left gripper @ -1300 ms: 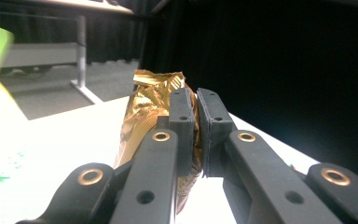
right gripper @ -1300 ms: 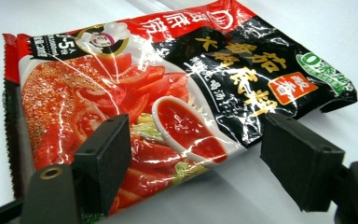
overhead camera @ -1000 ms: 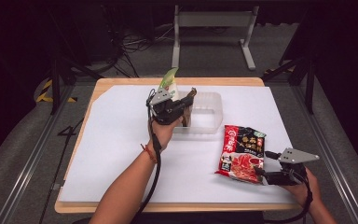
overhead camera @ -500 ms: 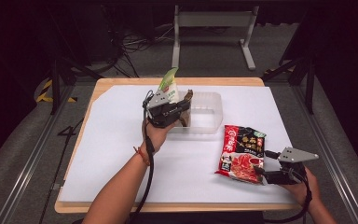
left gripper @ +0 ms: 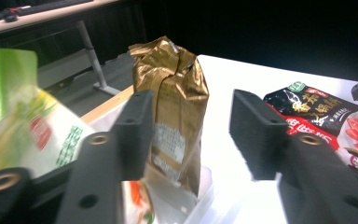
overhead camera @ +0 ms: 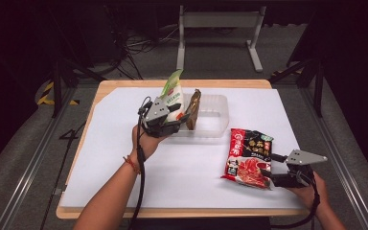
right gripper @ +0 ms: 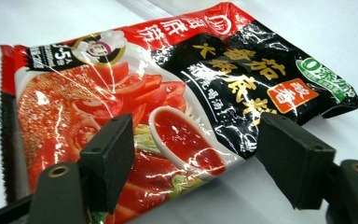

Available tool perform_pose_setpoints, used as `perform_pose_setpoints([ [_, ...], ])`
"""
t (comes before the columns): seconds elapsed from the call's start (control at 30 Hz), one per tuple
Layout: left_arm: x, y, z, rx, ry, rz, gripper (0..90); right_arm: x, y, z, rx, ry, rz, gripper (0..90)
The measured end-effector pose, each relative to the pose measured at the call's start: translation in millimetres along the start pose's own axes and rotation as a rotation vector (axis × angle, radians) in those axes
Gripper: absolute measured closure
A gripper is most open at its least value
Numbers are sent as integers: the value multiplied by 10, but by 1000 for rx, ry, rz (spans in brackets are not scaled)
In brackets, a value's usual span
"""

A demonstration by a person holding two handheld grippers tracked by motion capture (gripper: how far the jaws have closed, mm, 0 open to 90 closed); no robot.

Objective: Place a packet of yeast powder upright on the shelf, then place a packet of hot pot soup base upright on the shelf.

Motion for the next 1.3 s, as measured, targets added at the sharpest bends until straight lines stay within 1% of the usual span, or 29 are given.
perform_pose_setpoints([
  [0.03,-1,-27,6,6,4,2,426,3,0,-3,-5,8,-5,303],
  [0.1,-11,-105,21,17,16,-3,391,4,-7,-2,-4,12,-7,311],
  [0.13,-15,-151,31,35,31,-3,363,4,-10,-1,-4,13,-6,312],
  [0.17,-19,-180,42,54,34,0,329,7,-13,1,-5,16,-6,311],
  [0.2,-12,-219,56,72,40,-10,303,9,-16,1,-5,16,-5,311],
  [0.27,-10,-312,89,81,18,-5,271,17,-24,-2,-6,14,-6,309],
  [0.33,13,-391,137,91,7,-13,249,14,-26,-5,-7,11,-1,305],
  [0.4,44,-467,190,103,19,-26,230,5,-21,-8,-8,17,2,306],
  [0.43,55,-502,214,106,17,-37,211,6,-14,-8,-7,17,1,306],
  [0.47,64,-538,241,114,16,-36,195,12,-9,-8,-4,13,-2,307],
  [0.53,66,-570,271,123,15,-31,183,24,-4,-9,-2,11,-6,308],
  [0.63,56,-691,381,150,34,-24,184,76,2,9,4,2,-25,315],
  [0.67,52,-735,427,161,40,-27,183,89,0,28,14,-9,-28,319],
  [0.7,47,-769,465,167,39,-20,182,94,-9,31,11,-18,-28,327],
  [0.77,34,-832,564,184,20,-14,178,88,-25,9,-1,-2,-32,329],
  [0.8,24,-871,626,201,15,-12,175,87,-33,1,-5,5,-34,330],
  [0.83,22,-914,672,215,19,-20,170,86,-37,-4,-10,9,-32,330],
  [0.9,22,-943,692,217,17,-23,167,90,-37,-3,-10,12,-32,327],
  [0.93,18,-993,720,216,5,-19,167,95,-29,-5,-9,13,-35,326],
  [0.97,20,-1025,738,218,2,-25,167,96,-26,-9,-9,13,-34,326],
  [1.0,11,-1109,785,220,-6,-24,167,95,-19,-21,-13,17,-35,327],
  [1.03,11,-1109,785,220,-6,-24,168,95,-19,-21,-13,17,-35,327],
  [1.07,6,-1165,815,227,-6,-29,168,92,-18,-29,-15,21,-35,327],
  [1.1,3,-1221,839,233,8,-40,168,88,-15,-42,-20,30,-37,329],
  [1.17,-16,-1347,869,227,-11,-30,184,63,-9,-65,-23,34,-30,337],
  [1.23,-19,-1433,889,224,-14,-34,187,38,-10,-83,-26,43,-29,339],
  [1.3,-9,-1516,922,229,-26,-48,185,-7,-10,-110,-33,51,-17,338],
])
Point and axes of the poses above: each handheld gripper's, and its own axes: y roughly forward along the jaws, z roughly out of its underside, x roughly to its left, the point moved 8 cm from there along y, roughly forward along the jaws, and after that the axes turned 15 degrees about -x, right-handed, at the moved point
